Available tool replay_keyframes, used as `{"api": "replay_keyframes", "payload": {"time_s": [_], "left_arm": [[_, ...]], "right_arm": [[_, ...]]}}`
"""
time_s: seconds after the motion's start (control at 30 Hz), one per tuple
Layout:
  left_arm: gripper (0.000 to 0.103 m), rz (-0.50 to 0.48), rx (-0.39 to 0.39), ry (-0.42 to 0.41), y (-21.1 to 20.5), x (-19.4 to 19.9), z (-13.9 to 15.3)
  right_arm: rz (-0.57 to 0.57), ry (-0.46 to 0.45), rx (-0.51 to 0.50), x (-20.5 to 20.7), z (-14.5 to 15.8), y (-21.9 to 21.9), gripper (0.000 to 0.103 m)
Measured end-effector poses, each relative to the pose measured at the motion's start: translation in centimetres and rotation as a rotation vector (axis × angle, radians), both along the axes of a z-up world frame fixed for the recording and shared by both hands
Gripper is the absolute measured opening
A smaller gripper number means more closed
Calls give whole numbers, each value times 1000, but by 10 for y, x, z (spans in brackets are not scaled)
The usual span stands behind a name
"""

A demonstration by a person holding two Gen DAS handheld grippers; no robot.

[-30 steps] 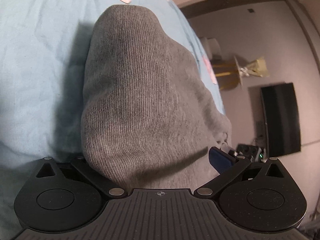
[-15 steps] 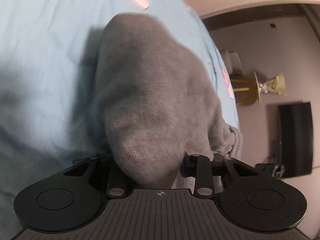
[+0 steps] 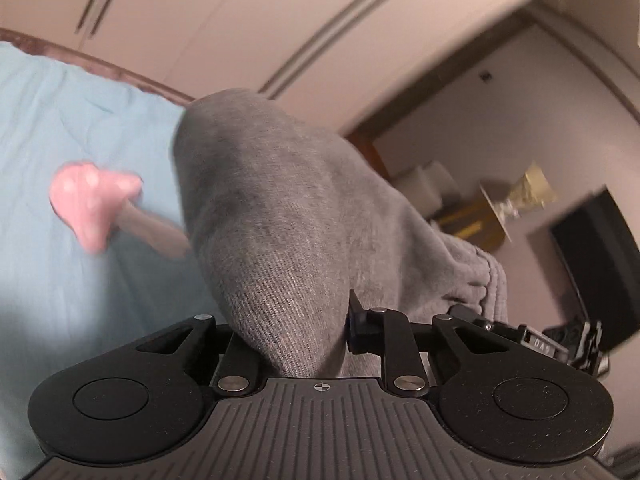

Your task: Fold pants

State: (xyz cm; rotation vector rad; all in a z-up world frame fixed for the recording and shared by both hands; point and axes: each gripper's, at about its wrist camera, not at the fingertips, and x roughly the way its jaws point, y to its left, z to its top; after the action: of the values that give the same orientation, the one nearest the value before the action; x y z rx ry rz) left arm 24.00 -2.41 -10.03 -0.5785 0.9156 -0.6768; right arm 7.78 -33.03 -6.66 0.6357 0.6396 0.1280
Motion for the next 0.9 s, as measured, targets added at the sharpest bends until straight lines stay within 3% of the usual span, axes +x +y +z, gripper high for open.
{"api": "replay_keyframes", "payload": {"time_s": [0.1,0.17,0.2,0.27,0.3,0.33,0.37,0.43,0.5,0.57,0.67,0.7,0.77,0.9], "left_arm": [[29,63,27,43,-2,26,-20],[55,142,98,129,-6,44,-46],[55,191,160,200,-4,51,-60],[56,233,242,290,11,52,-79],[59,216,228,278,20,45,-82],[64,205,206,251,30,35,-81],[75,210,199,224,38,23,-77],[84,264,190,184,57,1,-72],[86,288,161,146,68,-22,-67],[87,306,142,142,63,-27,-60],[87,319,154,140,56,-39,-54],[87,326,157,130,55,-46,-50],[89,310,147,117,49,-55,-49],[89,298,131,147,51,-68,-43]], "right_arm": [[-21,0,1,31,-9,-15,55],[-25,30,-8,51,-23,-28,58],[-27,71,-14,64,-37,-32,63],[-98,246,-92,76,-65,-41,72],[-153,307,-132,73,-74,-45,78],[-178,282,-127,61,-74,-49,82],[-183,228,-108,46,-70,-51,86],[-210,141,-118,11,-58,-47,87],[-267,47,-108,-26,-47,-42,90],[-266,-4,1,-51,-48,-37,90],[-254,26,103,-49,-53,-26,86],[-268,48,104,-47,-57,-25,75],[-297,78,151,-41,-63,-27,62],[-344,154,152,-36,-71,-22,65]]}}
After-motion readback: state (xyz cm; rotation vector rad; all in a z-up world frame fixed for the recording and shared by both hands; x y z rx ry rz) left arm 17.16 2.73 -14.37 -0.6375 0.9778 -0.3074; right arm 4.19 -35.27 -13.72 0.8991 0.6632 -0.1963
